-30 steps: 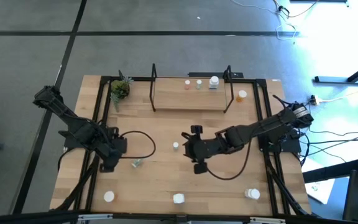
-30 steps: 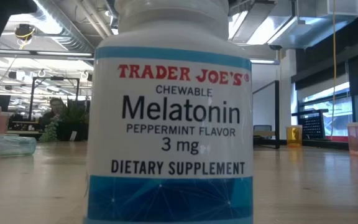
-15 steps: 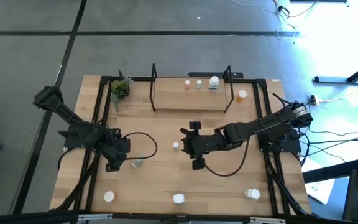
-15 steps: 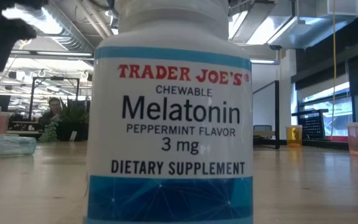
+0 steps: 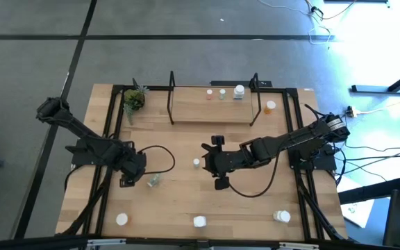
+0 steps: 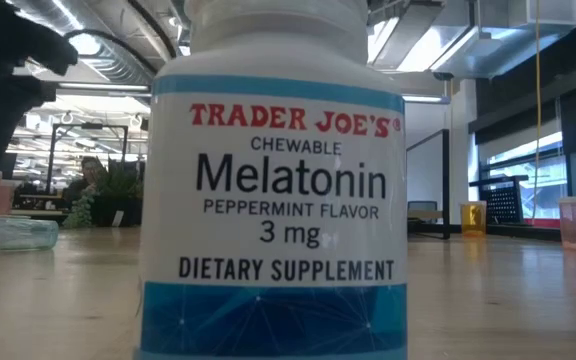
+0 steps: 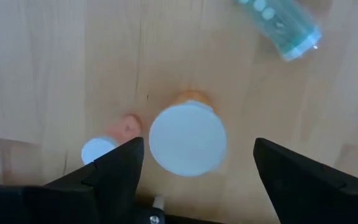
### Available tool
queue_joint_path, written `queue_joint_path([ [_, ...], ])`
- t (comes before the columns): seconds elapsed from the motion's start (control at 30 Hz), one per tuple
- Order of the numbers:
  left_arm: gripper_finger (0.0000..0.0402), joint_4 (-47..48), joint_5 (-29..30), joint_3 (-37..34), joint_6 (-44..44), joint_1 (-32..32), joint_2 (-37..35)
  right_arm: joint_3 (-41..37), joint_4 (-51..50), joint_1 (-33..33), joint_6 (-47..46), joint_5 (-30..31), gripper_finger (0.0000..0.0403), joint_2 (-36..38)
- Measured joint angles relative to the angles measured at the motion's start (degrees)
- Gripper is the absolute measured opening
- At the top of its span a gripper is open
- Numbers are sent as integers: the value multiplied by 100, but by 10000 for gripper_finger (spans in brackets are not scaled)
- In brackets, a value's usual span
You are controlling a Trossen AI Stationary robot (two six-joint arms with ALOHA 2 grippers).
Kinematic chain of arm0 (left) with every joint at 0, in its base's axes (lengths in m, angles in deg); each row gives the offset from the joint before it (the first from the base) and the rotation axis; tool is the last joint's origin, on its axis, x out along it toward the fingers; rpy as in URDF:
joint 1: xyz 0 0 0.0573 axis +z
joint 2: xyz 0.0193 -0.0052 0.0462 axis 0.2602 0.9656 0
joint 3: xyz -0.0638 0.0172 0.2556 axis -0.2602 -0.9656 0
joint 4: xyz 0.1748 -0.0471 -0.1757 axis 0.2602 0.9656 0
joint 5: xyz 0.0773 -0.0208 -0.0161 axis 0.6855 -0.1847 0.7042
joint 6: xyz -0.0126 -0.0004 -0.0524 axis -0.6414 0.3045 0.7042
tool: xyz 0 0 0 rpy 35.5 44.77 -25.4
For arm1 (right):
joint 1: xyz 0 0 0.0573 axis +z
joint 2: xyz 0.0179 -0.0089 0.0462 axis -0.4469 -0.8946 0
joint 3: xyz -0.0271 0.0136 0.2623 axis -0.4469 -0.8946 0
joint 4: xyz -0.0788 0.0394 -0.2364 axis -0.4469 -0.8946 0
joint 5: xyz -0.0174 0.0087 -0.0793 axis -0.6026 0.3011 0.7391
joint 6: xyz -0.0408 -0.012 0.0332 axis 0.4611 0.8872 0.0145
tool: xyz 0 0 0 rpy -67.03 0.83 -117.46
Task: Pick and place medicine bottles onto shelf by color
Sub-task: Put the bottom right orange pill bottle on the shelf
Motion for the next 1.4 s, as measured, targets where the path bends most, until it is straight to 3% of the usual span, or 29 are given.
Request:
queue_joint_path([
  [0.57,298,-450,-318,-486,-211,569,0,0,-7,0,9,-2,188,0],
  [1.4,298,-511,-11,-504,-453,661,0,0,-11,-17,0,-2,188,-2],
])
